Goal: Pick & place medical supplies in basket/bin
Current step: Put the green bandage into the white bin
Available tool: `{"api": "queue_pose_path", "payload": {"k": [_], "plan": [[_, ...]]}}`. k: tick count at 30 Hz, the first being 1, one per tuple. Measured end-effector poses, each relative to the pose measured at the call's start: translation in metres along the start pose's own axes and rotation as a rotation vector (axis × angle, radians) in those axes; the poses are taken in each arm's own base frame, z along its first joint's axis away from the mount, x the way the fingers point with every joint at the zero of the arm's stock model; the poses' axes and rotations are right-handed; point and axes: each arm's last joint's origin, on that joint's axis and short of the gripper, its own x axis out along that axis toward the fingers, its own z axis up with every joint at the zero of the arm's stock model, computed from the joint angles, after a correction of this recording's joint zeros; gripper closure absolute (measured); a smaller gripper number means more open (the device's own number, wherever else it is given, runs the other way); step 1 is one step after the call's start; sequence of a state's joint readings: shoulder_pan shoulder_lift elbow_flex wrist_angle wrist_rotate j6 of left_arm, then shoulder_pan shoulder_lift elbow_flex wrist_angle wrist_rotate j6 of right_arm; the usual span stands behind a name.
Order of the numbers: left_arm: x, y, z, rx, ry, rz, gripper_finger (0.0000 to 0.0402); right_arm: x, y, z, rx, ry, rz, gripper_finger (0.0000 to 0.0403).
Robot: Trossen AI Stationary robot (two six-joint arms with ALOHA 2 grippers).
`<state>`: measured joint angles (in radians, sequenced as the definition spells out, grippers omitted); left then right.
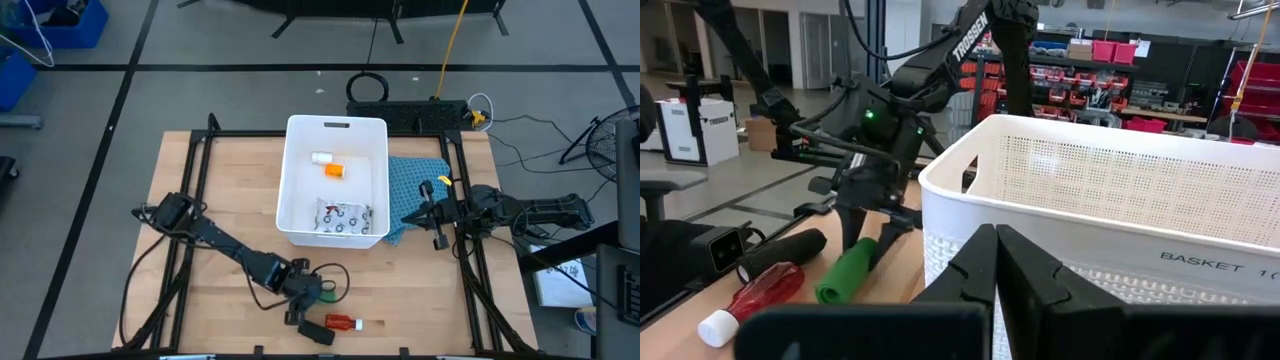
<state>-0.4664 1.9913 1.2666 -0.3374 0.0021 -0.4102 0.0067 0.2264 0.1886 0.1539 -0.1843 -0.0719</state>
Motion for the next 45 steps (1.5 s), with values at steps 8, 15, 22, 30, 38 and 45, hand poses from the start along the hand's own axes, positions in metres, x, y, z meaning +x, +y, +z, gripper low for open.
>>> {"api": "queue_pose_path", "payload": {"k": [8, 15, 22, 30, 38, 45], "plan": [[-0.045, -0.012, 0.020, 0.135, -0.111, -0.101, 0.0354, 0.000, 0.000, 0.000, -0.004, 0.001, 0.000, 0.0403], [-0.162, -0.022, 0.014, 0.302, -0.317, 0.063, 0.0321, 0.001, 0.000, -0.001, -0.002, 0.011, 0.001, 0.0403], [-0.271, 0.008, -0.037, 0.268, -0.570, 0.322, 0.0338, 0.001, 0.000, -0.001, -0.018, 0.015, 0.002, 0.0403], [-0.259, 0.065, -0.120, 0.176, -0.897, 0.360, 0.0333, 0.001, 0.000, -0.001, -0.022, 0.015, 0.002, 0.0403], [-0.200, 0.102, -0.185, 0.061, -1.179, 0.286, 0.0334, 0.001, 0.000, -0.001, -0.028, 0.015, 0.002, 0.0403], [-0.218, 0.111, -0.185, -0.044, -1.273, 0.301, 0.0348, 0.001, 0.000, -0.001, -0.037, 0.015, 0.002, 0.0403]]}}
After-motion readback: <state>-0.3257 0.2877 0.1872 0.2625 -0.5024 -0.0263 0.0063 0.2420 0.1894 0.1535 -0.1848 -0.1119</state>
